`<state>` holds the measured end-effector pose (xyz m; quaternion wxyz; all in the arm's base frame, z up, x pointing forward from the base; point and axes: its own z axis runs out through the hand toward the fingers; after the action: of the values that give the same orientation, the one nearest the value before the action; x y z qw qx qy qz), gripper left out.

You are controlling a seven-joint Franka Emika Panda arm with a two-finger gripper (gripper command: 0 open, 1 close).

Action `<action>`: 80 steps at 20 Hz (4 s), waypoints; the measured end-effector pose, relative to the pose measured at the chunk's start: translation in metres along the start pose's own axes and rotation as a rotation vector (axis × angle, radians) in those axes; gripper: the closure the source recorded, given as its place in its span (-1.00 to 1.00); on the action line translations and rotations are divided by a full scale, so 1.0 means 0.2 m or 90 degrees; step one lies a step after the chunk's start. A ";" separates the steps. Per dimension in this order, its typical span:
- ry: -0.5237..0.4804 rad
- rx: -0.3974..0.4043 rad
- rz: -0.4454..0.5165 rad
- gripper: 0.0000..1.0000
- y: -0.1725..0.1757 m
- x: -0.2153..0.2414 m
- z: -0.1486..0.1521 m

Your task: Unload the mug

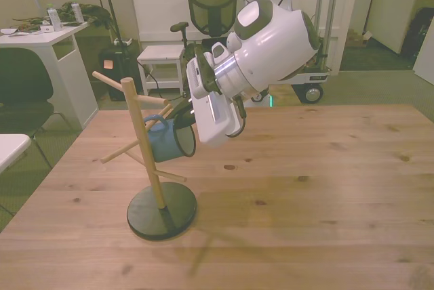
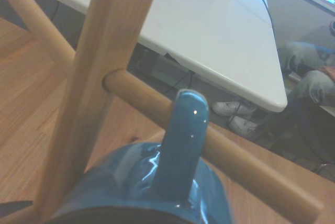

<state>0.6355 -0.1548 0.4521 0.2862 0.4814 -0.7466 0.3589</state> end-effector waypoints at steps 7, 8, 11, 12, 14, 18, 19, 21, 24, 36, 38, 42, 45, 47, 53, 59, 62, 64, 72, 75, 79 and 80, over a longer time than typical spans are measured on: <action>-0.004 0.008 0.003 1.00 -0.01 0.01 -0.04; -0.005 0.010 0.004 1.00 -0.01 0.02 -0.05; -0.008 0.015 0.009 1.00 -0.01 0.05 -0.08; -0.008 0.017 0.010 1.00 -0.01 0.05 -0.09; -0.009 0.019 0.011 1.00 -0.01 0.06 -0.10; -0.011 0.022 0.006 1.00 0.00 0.04 -0.12; -0.012 0.023 0.003 1.00 0.01 0.03 -0.13; -0.015 0.026 -0.001 1.00 0.03 0.03 -0.16; -0.020 0.031 -0.005 1.00 0.07 0.04 -0.20; -0.030 0.033 -0.025 1.00 0.27 0.09 -0.27; -0.034 0.039 -0.030 1.00 0.31 0.10 -0.29; -0.048 0.068 -0.044 1.00 0.39 0.09 -0.39; -0.101 0.117 -0.094 1.00 0.43 -0.02 -0.51; -0.147 0.133 -0.135 1.00 0.44 -0.08 -0.57; -0.268 0.119 -0.267 1.00 0.35 -0.02 -0.58; -0.312 0.153 -0.422 1.00 0.13 -0.04 -0.31; -0.361 0.205 -0.476 1.00 0.08 -0.05 -0.29; -0.415 0.237 -0.486 1.00 0.07 -0.07 -0.32; -0.563 0.200 -0.484 1.00 0.07 -0.20 -0.37; -0.569 0.179 -0.498 1.00 0.09 -0.27 -0.34; -0.568 0.179 -0.513 1.00 0.09 -0.36 -0.28; -0.567 0.182 -0.517 1.00 0.09 -0.38 -0.26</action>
<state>0.6522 -0.0681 0.4196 -0.0065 0.8643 -0.4962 0.0822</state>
